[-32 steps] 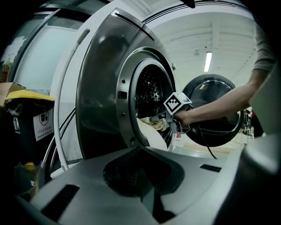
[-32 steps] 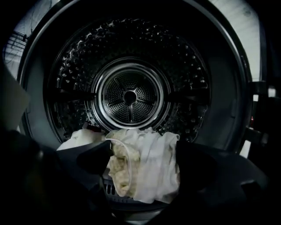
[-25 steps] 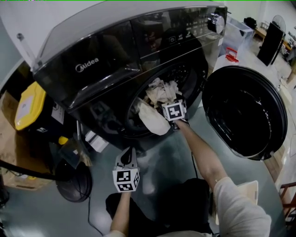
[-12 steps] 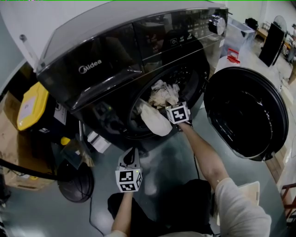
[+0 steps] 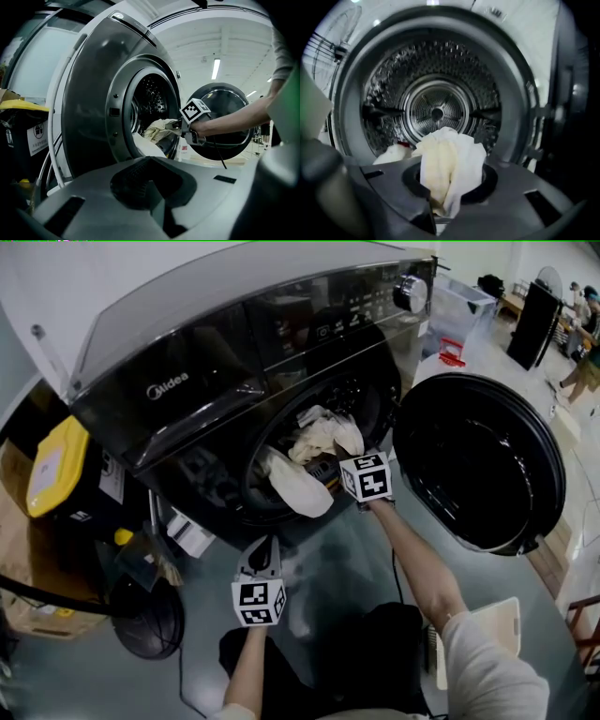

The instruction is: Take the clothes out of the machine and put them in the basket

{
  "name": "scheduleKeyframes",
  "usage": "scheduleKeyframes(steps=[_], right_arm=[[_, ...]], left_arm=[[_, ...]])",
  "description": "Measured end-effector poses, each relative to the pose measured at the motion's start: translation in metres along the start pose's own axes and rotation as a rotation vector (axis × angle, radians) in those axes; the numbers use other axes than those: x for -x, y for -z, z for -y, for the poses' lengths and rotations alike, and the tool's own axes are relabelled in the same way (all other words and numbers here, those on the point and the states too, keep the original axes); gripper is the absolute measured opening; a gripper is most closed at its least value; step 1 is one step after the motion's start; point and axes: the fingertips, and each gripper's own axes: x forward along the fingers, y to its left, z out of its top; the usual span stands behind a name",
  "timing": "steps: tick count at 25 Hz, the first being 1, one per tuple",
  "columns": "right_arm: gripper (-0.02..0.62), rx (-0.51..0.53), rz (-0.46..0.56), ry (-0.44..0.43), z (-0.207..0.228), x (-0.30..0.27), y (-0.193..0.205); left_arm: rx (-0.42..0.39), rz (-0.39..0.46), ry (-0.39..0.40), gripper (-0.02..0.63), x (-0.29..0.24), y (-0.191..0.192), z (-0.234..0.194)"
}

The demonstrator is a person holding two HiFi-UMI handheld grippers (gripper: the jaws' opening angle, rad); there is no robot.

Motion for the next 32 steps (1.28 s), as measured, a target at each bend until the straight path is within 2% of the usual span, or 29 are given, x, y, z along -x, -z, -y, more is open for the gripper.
scheduleKeyframes(steps=[10, 15, 24, 32], right_arm=[[0.104, -0.012, 0.204, 0.029, 0.011, 0.095, -0.080], [0.104, -0.001, 0.272, 0.048, 0.014, 0.142, -0.111], [0.104, -0.004, 0.263, 0.118, 0.028, 0.208, -0.107], [0.104, -0.002, 0.317, 0.151, 0.032, 0.271, -0.119]], left_arm=[[-0.021, 0.036, 0.079, 0.018, 0.001, -0.029, 0.033], [-0.028, 0.055, 0.112, 0.018, -0.005, -0.038, 0.042], [-0.045, 0.108, 0.188, 0.018, -0.016, -0.077, 0.067], [-0.040, 0.134, 0.221, 0.018, -0.014, -0.091, 0.087]])
